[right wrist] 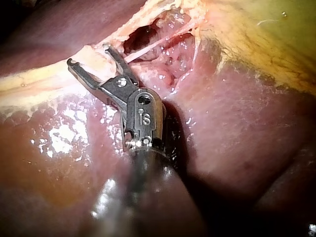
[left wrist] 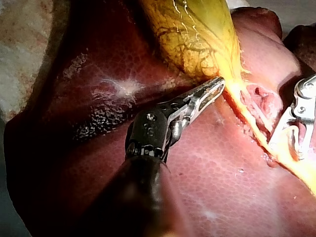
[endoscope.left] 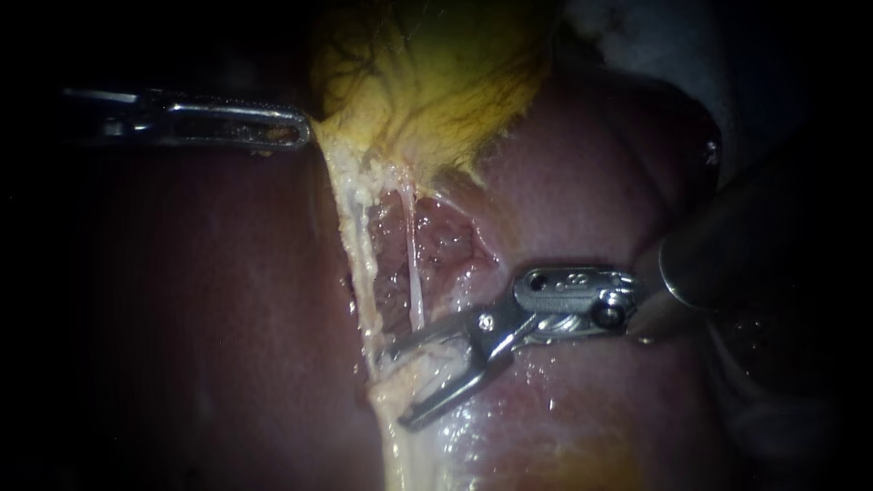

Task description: Clipping first clip left tube

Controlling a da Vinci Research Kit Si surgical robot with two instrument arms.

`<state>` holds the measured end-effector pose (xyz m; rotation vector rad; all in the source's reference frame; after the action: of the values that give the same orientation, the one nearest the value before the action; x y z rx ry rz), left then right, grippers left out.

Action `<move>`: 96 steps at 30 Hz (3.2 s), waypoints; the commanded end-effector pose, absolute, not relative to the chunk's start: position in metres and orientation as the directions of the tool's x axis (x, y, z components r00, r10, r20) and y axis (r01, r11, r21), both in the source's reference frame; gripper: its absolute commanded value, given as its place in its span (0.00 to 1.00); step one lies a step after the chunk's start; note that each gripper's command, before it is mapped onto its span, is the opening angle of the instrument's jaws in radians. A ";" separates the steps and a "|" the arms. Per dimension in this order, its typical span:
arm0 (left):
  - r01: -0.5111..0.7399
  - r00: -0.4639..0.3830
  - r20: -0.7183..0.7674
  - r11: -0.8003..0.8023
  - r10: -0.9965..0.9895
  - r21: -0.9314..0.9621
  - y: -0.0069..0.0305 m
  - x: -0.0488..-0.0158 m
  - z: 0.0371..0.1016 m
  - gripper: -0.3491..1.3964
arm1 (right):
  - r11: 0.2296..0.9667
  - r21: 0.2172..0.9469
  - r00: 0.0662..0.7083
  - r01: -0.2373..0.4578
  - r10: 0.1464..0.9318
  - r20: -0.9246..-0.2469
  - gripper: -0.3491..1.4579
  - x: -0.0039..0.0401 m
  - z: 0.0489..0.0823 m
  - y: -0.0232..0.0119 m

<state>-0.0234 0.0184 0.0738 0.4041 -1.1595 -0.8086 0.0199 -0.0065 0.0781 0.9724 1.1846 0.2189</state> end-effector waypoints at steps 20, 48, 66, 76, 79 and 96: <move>0.352 0.169 0.649 0.660 -0.742 0.664 0.0185 -0.0234 0.0740 0.00 | 0.588 0.751 0.387 0.300 0.645 -0.659 0.46 0.0180 0.0741 -0.0024; 0.353 0.168 0.649 0.660 -0.742 0.663 0.0184 -0.0234 0.0741 0.00 | 0.631 0.742 0.351 0.228 0.657 -0.667 0.47 0.0176 0.0801 -0.0012; 0.353 0.168 0.649 0.661 -0.742 0.663 0.0183 -0.0234 0.0741 0.00 | 0.527 0.784 0.214 0.328 0.767 -0.605 0.49 0.0219 0.0791 -0.0029; 0.353 0.169 0.649 0.661 -0.742 0.663 0.0183 -0.0234 0.0741 0.00 | 0.490 0.768 0.247 0.412 0.752 -0.612 0.47 0.0219 0.0769 -0.0051; 0.353 0.169 0.649 0.661 -0.742 0.663 0.0183 -0.0234 0.0741 0.00 | 0.486 0.767 0.251 0.420 0.750 -0.613 0.45 0.0220 0.0765 -0.0055; 0.352 0.169 0.650 0.661 -0.741 0.663 0.0184 -0.0234 0.0742 0.00 | 0.431 0.808 0.280 0.402 0.782 -0.557 0.00 0.0221 0.0762 -0.0057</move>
<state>-0.0234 0.0184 0.0741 0.4029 -1.1597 -0.8076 0.0221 -0.0057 0.0762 1.1845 1.3285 0.3638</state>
